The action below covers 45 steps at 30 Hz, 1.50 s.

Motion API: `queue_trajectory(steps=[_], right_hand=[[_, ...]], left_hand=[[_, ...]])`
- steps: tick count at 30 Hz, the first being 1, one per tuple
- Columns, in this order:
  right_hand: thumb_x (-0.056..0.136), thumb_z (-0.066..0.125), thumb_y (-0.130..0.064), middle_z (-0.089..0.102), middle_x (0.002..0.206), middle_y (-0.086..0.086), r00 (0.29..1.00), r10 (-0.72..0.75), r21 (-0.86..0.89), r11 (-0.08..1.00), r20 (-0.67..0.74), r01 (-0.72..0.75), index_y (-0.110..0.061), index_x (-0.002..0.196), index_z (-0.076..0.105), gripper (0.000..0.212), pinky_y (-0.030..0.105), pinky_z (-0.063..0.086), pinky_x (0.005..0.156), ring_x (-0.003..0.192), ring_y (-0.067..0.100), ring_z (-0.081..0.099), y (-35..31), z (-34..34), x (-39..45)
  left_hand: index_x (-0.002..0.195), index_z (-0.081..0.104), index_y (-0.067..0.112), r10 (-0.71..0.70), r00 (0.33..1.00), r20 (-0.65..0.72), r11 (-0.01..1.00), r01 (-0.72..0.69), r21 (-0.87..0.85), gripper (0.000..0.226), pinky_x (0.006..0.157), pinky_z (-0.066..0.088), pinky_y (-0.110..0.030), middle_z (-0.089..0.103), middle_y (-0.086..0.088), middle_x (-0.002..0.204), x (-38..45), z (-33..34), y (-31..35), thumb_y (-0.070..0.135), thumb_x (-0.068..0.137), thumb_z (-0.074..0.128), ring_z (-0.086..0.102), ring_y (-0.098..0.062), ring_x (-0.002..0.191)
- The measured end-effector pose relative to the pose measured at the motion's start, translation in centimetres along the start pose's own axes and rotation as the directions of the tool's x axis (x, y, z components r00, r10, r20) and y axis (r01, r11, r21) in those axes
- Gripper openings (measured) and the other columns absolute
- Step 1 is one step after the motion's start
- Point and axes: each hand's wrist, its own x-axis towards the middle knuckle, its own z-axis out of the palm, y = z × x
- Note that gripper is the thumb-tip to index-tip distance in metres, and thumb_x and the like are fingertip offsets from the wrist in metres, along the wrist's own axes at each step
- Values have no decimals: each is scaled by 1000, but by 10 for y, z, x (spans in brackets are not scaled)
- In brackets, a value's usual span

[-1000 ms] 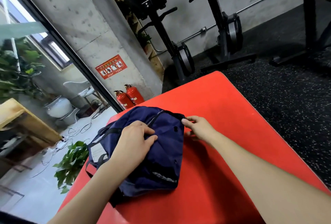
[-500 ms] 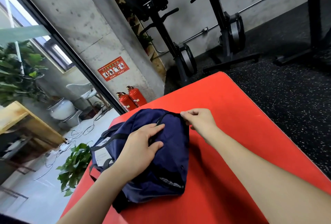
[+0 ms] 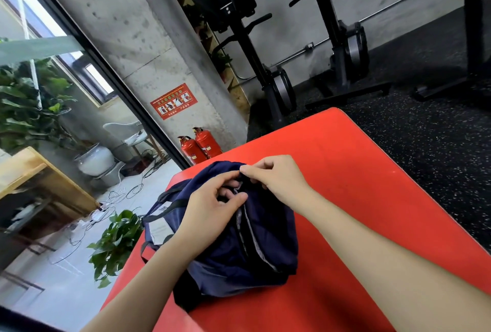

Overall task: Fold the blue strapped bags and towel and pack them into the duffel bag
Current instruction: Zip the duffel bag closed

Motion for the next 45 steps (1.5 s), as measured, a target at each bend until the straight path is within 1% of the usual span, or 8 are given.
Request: queue_trajectory(steps=[4, 12, 16, 19, 27, 34, 40, 45], right_hand=[[85, 79, -26, 57, 48, -11, 996, -2, 42, 999, 88, -2, -12, 66, 69, 26, 13, 33, 47, 44, 2, 42, -2, -10, -2], [83, 80, -30, 72, 77, 14, 978, 25, 24, 999, 208, -30, -13, 90, 81, 18, 22, 36, 55, 63, 11, 51, 7, -36, 8], [88, 76, -14, 72, 90, -1, 943, 40, -52, 998, 329, -25, -22, 105, 78, 19, 26, 44, 68, 77, 8, 57, 15, -53, 19], [86, 75, -2, 71, 104, 4, 951, -17, -163, 984, 308, 71, -24, 106, 74, 29, 22, 48, 79, 87, 11, 56, 23, -46, 24], [89, 74, -15, 68, 94, -4, 970, -159, -395, 892, 182, 220, -29, 83, 66, 17, 14, 39, 71, 84, 16, 59, 30, -29, 28], [91, 70, -24, 63, 94, -12, 994, -108, -521, 847, 23, 104, -36, 80, 59, 19, 38, 49, 83, 81, 12, 56, 41, -33, 34], [85, 78, -25, 67, 79, -6, 988, -146, -458, 883, -58, 103, -21, 80, 66, 13, 24, 42, 66, 66, 4, 55, 27, -33, 6], [86, 74, -48, 65, 58, 0, 998, 54, -383, 923, 26, -40, -14, 66, 70, 40, 24, 45, 50, 45, 11, 56, 8, -13, -42]], left_hand=[[98, 68, 51, 54, 997, 53, 994, -59, 92, 34, 71, 47, -18, 67, 11, 83, 15, -3, 3, 19, 87, 76, 55, 0, 67], [85, 80, 30, 100, 986, 136, 981, -120, 155, 2, 63, 42, -10, 72, 17, 71, 50, 4, 13, 32, 83, 80, 63, 0, 66], [83, 76, 28, 225, 970, 87, 943, -239, 231, 5, 62, 38, -10, 63, 12, 68, 54, 8, 0, 26, 83, 81, 56, -2, 63], [81, 74, 28, 345, 936, 69, 898, -351, 266, 11, 64, 37, -8, 59, 13, 71, 56, 12, -6, 21, 80, 82, 56, -6, 66], [75, 74, 21, 372, 928, 15, 916, -370, 158, 13, 58, 41, -13, 62, 10, 72, 51, 5, -6, 12, 75, 84, 56, -12, 62], [72, 74, 23, 317, 941, 121, 942, -327, 73, 17, 57, 47, -19, 66, 12, 73, 6, -3, -15, 10, 73, 85, 62, -9, 65], [73, 69, 22, 291, 952, 91, 950, -299, 92, 22, 58, 40, -10, 64, 9, 74, -18, -5, -18, 5, 72, 83, 57, -1, 61], [79, 70, 22, 329, 942, 68, 931, -335, 146, 18, 61, 41, -10, 61, 10, 75, -26, -4, -18, 9, 74, 82, 58, -6, 69]])
